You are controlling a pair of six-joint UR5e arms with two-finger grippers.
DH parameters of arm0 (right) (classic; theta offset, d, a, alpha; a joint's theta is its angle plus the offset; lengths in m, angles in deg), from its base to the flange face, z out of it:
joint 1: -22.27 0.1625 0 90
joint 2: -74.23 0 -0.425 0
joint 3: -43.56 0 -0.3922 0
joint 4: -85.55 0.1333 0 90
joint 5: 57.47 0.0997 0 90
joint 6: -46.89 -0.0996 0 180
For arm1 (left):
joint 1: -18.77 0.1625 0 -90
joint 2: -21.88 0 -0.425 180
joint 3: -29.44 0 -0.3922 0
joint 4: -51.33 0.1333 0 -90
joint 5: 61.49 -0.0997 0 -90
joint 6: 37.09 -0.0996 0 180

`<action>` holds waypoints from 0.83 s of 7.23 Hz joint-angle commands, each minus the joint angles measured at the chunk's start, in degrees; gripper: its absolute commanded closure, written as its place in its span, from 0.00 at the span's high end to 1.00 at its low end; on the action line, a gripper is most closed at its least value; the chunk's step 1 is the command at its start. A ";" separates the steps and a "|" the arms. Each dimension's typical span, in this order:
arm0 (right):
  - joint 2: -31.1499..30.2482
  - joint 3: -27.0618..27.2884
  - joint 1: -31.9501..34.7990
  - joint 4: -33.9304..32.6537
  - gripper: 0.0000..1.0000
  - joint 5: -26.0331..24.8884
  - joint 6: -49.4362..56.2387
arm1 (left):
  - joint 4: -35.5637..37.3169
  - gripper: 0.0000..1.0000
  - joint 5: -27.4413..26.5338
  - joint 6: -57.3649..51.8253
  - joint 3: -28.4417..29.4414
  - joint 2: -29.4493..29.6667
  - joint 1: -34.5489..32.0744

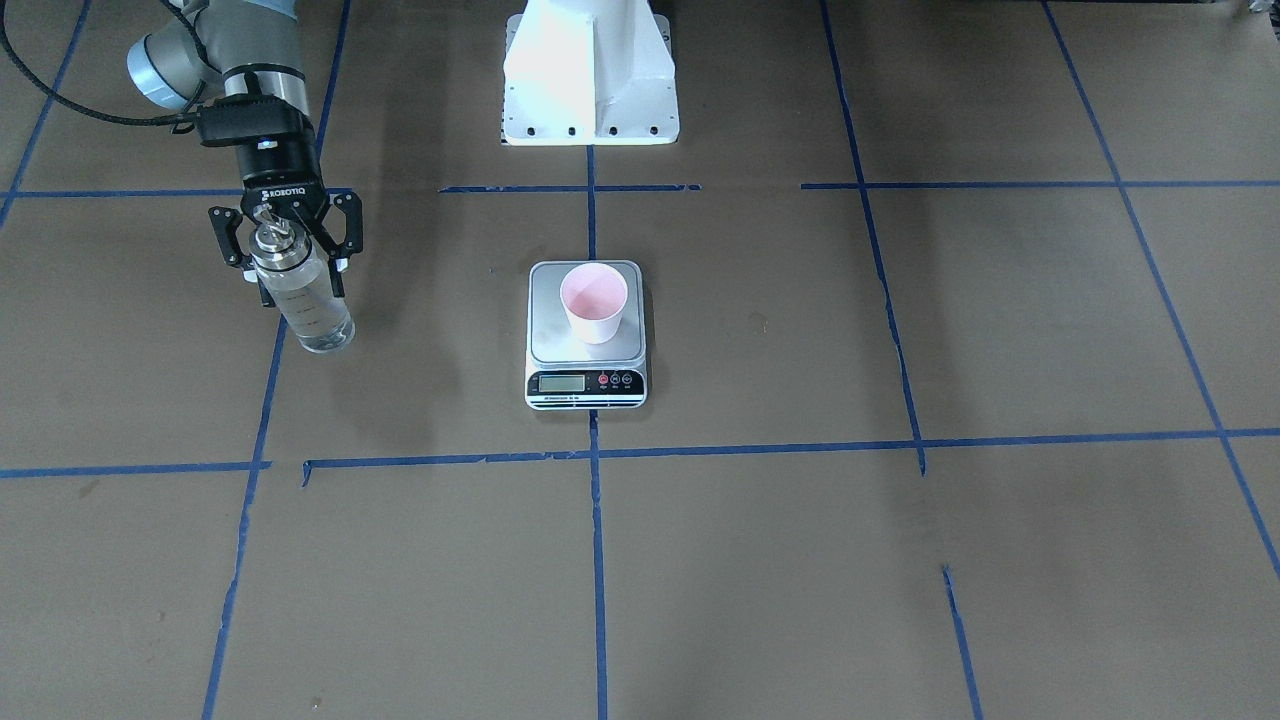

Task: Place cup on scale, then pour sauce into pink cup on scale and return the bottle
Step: 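Carry the bottle with the right gripper over the pink cup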

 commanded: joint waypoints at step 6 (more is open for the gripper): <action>19.11 -2.42 0.50 -32.19 0.00 -3.95 20.75 | 0.17 1.00 -0.09 0.09 -0.01 0.44 0.00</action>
